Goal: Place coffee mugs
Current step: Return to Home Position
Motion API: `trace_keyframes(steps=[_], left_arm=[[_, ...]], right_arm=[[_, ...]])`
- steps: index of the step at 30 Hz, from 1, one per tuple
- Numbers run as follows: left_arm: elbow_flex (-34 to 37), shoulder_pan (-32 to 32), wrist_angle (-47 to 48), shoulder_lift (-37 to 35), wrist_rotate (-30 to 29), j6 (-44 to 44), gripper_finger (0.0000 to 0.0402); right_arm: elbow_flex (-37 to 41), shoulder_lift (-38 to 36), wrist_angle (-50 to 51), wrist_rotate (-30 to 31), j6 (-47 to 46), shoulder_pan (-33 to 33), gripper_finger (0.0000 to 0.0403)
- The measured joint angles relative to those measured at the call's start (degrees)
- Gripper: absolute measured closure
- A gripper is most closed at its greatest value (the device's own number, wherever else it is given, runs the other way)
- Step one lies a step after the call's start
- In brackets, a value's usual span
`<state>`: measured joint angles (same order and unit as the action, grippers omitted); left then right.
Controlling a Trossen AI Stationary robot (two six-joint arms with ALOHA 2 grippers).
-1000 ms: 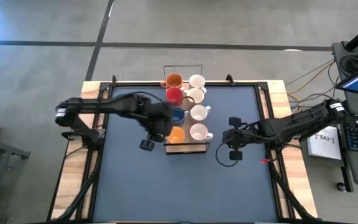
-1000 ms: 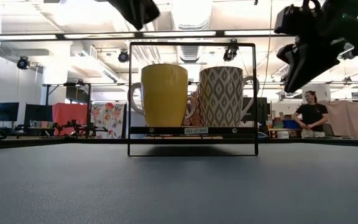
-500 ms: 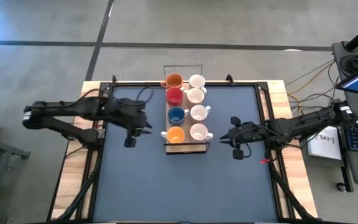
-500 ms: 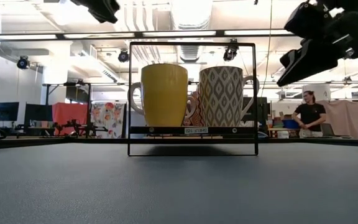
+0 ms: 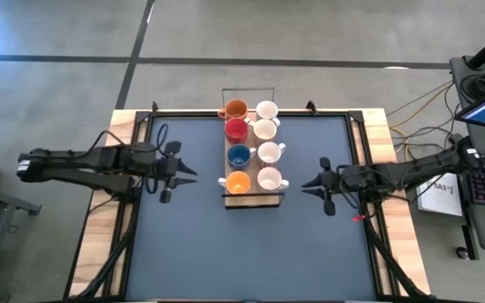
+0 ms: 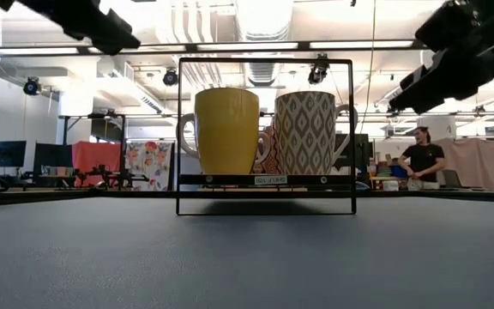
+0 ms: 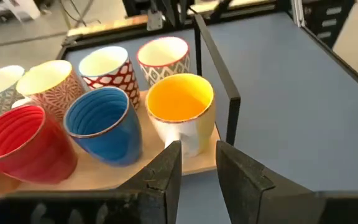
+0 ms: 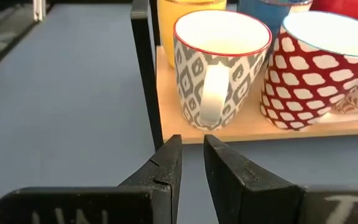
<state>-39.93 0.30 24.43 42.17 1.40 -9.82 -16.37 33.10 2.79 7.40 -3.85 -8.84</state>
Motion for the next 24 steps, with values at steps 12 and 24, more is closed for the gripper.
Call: trace_keyframes(steps=[12,24], left_arm=[[10.64,0.02,-10.75,-8.48,-2.49,6.23,0.0319],[19.40,0.09,-22.07,-8.48,-2.53,10.18,0.0319]], right_arm=[[10.37,-6.81,-6.57,0.09,-2.07,0.02,0.0344],[15.40,-11.46,-9.53,0.13,-2.49,0.04,0.0344]])
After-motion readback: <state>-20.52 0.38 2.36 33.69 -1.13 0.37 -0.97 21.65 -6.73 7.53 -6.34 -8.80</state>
